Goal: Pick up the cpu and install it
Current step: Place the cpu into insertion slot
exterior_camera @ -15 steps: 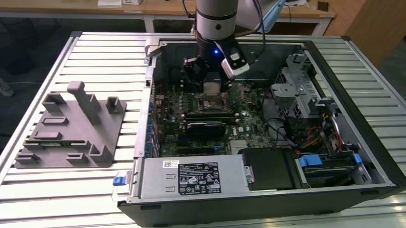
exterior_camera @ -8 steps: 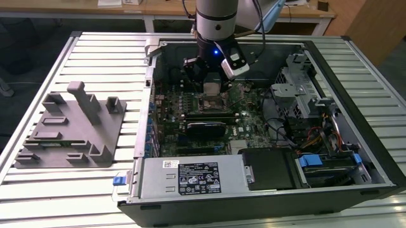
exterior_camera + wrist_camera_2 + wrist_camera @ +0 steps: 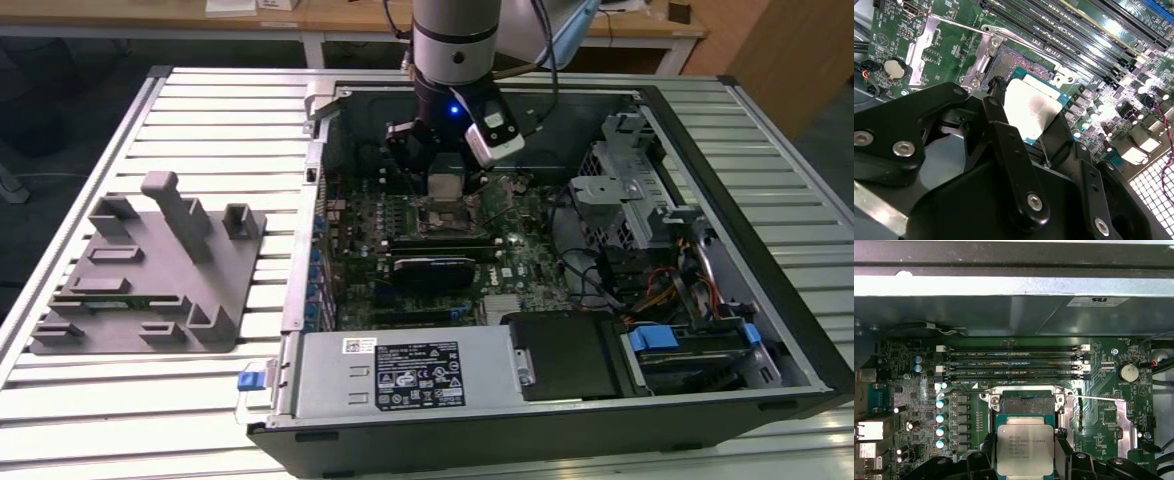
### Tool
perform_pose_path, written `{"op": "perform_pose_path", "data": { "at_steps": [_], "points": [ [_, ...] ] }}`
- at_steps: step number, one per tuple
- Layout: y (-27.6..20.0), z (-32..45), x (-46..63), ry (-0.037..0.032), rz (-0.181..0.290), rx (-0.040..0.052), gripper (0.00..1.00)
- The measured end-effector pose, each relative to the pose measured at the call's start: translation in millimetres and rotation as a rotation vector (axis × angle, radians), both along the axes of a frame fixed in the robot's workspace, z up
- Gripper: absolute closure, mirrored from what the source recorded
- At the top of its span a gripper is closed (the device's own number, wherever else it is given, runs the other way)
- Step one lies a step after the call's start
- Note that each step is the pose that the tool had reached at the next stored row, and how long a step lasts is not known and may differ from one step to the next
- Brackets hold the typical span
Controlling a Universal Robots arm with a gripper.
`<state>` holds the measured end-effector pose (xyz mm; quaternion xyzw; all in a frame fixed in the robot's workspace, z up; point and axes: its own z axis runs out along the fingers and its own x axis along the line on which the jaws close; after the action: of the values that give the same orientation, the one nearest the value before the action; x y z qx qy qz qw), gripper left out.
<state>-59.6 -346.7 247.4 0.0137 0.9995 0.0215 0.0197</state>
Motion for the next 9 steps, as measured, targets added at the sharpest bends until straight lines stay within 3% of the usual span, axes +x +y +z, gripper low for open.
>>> {"op": "perform_pose_path", "data": {
  "at_steps": [3,9],
  "points": [
    [0.0,0.0,0.0,0.0000,-0.009,0.0000,0.46],
    [0.0,-0.1,0.0,0.0000,-0.111,0.0001,0.46]
  ]
}}
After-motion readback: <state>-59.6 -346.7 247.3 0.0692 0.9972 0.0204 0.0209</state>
